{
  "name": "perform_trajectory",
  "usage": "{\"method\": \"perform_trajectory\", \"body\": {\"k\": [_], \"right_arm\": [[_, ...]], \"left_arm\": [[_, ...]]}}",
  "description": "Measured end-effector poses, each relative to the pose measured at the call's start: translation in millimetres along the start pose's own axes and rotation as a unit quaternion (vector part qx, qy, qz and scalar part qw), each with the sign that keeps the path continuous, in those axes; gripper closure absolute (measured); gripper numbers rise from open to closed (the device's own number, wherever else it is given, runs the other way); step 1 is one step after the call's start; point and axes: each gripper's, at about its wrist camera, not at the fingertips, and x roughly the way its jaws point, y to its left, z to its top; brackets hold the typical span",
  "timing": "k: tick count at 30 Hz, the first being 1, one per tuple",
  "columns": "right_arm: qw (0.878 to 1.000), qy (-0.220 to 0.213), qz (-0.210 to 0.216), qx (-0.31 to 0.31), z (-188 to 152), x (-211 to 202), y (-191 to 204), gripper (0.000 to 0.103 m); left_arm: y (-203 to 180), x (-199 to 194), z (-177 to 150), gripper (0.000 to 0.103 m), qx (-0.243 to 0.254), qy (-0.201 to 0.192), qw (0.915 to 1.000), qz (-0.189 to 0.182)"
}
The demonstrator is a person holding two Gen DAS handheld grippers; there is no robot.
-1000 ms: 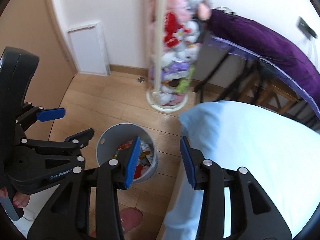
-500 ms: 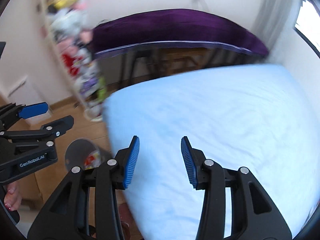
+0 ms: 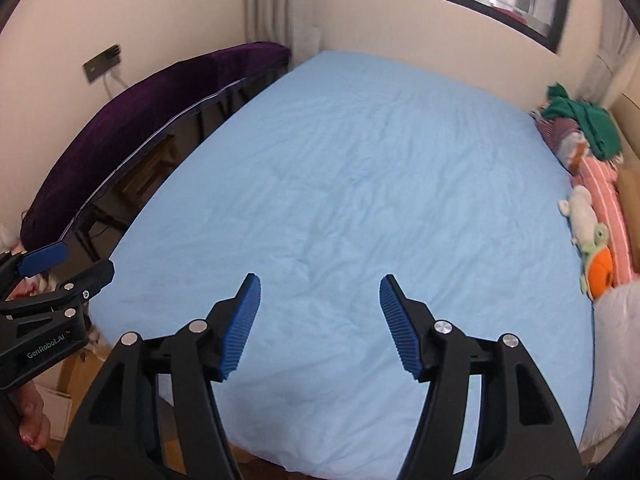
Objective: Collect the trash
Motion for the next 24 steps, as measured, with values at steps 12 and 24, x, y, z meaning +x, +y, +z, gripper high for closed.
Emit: {"method": "perform_trajectory", "body": {"k": [12, 24], "right_arm": [[0.998, 0.012, -0.038, 0.050, 10, -70, -75, 0.035], [0.999, -0.002, -0.039, 0.034, 34, -127, -96, 0.024]], "left_arm": [[-84, -66, 44, 0.024, 0.079, 0.018, 0.9963, -0.027], [-104, -112, 65, 0.024, 0.071, 0.028, 0.9964, -0.036]]}}
